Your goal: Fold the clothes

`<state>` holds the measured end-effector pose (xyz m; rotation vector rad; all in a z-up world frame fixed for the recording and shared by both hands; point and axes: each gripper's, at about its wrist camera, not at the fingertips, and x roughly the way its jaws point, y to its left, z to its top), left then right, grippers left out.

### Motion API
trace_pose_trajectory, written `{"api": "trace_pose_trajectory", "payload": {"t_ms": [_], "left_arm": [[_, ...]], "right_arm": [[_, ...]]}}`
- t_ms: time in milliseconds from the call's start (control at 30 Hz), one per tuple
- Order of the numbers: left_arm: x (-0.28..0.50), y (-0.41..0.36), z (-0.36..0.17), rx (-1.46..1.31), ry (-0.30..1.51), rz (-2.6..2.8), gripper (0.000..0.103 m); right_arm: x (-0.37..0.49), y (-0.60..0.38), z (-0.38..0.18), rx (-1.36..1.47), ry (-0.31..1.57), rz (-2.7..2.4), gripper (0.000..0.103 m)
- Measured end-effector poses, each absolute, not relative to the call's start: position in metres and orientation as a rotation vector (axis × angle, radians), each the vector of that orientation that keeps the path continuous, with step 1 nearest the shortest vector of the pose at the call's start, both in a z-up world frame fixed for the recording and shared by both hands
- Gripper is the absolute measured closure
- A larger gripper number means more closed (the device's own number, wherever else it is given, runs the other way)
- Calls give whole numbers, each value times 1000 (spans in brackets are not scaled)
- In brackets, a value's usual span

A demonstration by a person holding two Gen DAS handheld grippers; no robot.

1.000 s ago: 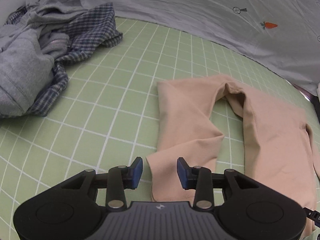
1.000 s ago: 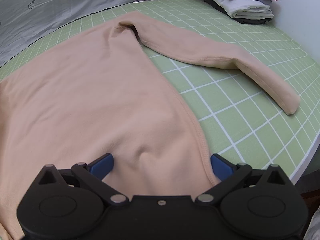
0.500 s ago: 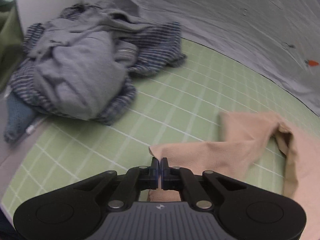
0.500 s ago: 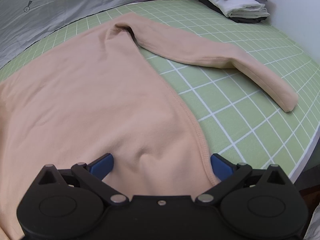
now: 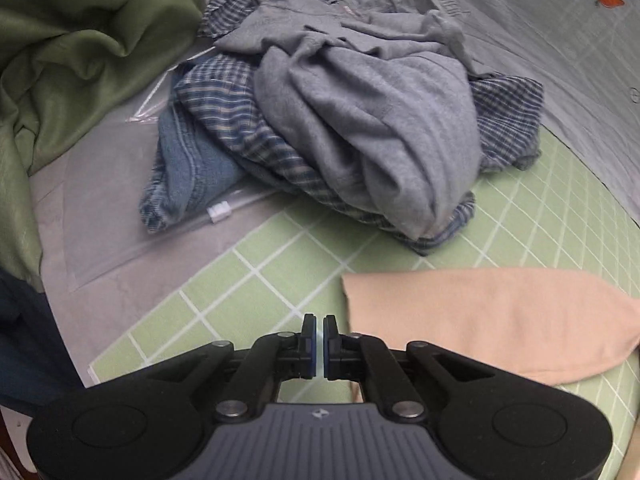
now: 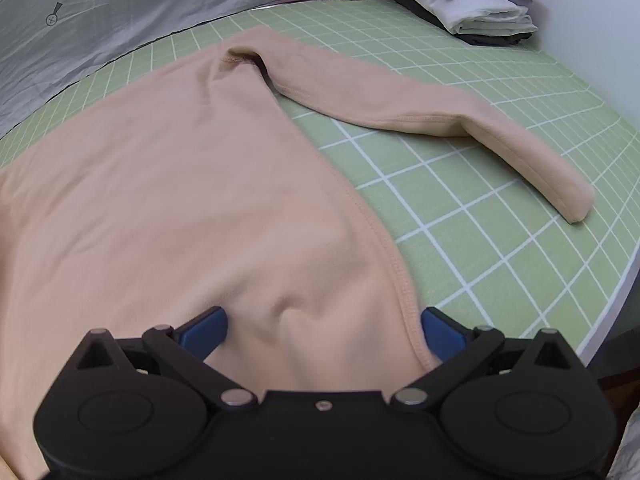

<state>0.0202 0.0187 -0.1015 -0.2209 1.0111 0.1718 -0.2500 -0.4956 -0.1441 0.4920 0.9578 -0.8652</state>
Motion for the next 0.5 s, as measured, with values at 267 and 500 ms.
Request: {"api": "trace_pose_trajectory", "payload": {"t_ms": [267, 500], "left_arm": [[-4, -50, -79, -223, 992, 14, 37], [-46, -146, -78, -183, 1027, -133, 32]], "right_arm": [[-250, -496, -145, 485, 955, -857, 0], [-253, -513, -140, 371, 965, -735, 0]]}}
